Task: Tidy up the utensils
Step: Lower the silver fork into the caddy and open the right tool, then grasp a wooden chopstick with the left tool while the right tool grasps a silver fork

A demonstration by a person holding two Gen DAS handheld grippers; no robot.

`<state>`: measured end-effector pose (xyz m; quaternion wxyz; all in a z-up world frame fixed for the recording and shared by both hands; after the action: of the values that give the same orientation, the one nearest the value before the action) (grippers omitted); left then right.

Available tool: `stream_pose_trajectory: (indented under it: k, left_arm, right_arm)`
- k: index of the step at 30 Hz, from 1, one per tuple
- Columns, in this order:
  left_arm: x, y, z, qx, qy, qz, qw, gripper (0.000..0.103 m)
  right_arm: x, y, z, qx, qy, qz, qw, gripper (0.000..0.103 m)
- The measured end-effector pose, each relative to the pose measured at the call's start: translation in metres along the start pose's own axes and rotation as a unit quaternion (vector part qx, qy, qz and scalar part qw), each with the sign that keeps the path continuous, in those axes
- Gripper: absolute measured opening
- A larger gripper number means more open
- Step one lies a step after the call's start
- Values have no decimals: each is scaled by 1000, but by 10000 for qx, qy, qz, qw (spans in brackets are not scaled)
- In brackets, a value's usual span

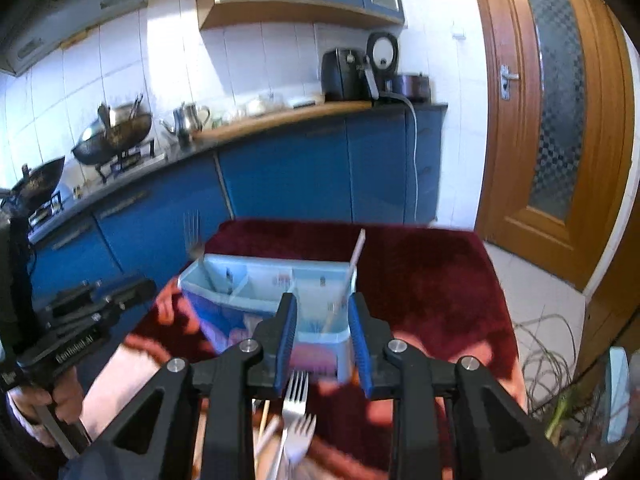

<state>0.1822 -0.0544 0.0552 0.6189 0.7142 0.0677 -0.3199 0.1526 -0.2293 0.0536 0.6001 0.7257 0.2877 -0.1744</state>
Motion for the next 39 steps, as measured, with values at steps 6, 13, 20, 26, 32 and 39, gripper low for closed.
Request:
stream_pose_trajectory:
  k: [6, 13, 20, 26, 32, 39]
  left_arm:
    - [-6, -33, 6, 69, -158, -570, 9982, 24]
    - [2, -77, 15, 26, -389, -1319, 9905, 24]
    - [17, -110, 19, -83, -457, -1942, 9799, 24]
    - [26, -132, 29, -43, -572, -2406, 9689, 24]
    - [32, -146, 36, -5, -658, -2772, 9586, 24]
    - [37, -163, 41, -229, -917, -3233, 9416, 23]
  right_arm:
    - [7, -54, 0, -68, -67, -803, 9967, 29]
    - [13, -112, 1, -391, -222, -1567, 9866, 29]
    - [17, -148, 5, -580, -340, -2111, 9751, 35]
    - [15, -167, 12, -789, -501, -2444, 9652, 35]
    - [19, -179, 18, -820, -572, -2767, 9557, 35]
    - [22, -191, 22, -869, -584, -3120, 9443, 35]
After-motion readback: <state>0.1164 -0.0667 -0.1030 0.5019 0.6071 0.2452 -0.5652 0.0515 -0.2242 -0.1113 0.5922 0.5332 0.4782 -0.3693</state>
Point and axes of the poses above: each gripper's, at about its wrist camera, not at the fingertips, and x roughly the way its jaws point, z to its right, y to its top, the point moved 10 cm from there along x, roughly the way its jaws point, and after that the axes turned 8 degrees about x, right-handed, at the moved point
